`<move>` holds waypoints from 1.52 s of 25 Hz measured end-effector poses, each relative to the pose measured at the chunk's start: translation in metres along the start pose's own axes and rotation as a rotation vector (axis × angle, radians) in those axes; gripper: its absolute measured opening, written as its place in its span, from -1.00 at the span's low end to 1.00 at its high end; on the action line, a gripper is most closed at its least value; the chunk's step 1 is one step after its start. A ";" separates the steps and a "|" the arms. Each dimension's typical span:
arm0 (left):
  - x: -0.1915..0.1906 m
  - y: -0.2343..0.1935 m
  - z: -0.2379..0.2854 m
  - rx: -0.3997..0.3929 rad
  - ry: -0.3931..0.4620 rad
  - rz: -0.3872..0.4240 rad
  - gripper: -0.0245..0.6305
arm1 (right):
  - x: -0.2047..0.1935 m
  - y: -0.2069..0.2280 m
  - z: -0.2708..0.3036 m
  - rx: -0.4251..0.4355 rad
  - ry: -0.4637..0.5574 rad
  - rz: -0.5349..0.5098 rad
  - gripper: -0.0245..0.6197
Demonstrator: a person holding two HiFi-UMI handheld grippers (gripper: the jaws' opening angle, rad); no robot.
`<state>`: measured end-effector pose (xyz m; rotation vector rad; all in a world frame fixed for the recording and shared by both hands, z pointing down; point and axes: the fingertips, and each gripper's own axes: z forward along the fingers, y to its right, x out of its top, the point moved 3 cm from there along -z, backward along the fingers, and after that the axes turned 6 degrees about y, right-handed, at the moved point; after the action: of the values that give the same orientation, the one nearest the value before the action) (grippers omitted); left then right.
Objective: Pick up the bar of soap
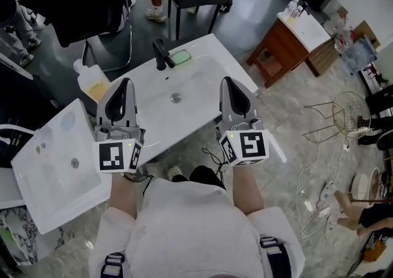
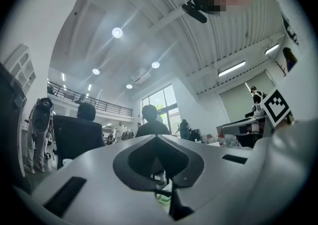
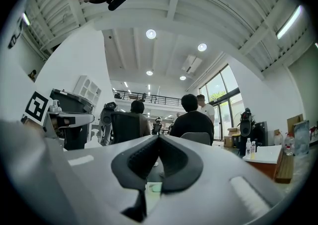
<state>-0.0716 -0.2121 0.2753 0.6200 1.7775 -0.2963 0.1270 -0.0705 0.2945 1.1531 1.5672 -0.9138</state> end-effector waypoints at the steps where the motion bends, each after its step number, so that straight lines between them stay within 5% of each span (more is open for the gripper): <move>1: -0.004 -0.002 0.004 -0.003 -0.004 -0.005 -0.90 | -0.003 0.000 0.004 0.010 -0.012 -0.004 -0.89; 15: -0.048 -0.014 0.070 0.052 -0.055 -0.018 -0.90 | -0.065 0.040 0.089 0.162 -0.158 -0.046 -0.89; 23: -0.070 -0.020 0.107 0.149 -0.084 0.000 -0.90 | -0.116 0.048 0.157 0.427 -0.281 -0.165 -0.89; 38: -0.105 -0.013 0.124 0.338 -0.175 0.029 -0.90 | -0.256 0.039 0.210 0.906 -0.584 -0.185 -0.74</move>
<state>0.0415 -0.3119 0.3364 0.8315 1.5602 -0.6208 0.2449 -0.3188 0.4838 1.1609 0.7679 -1.9924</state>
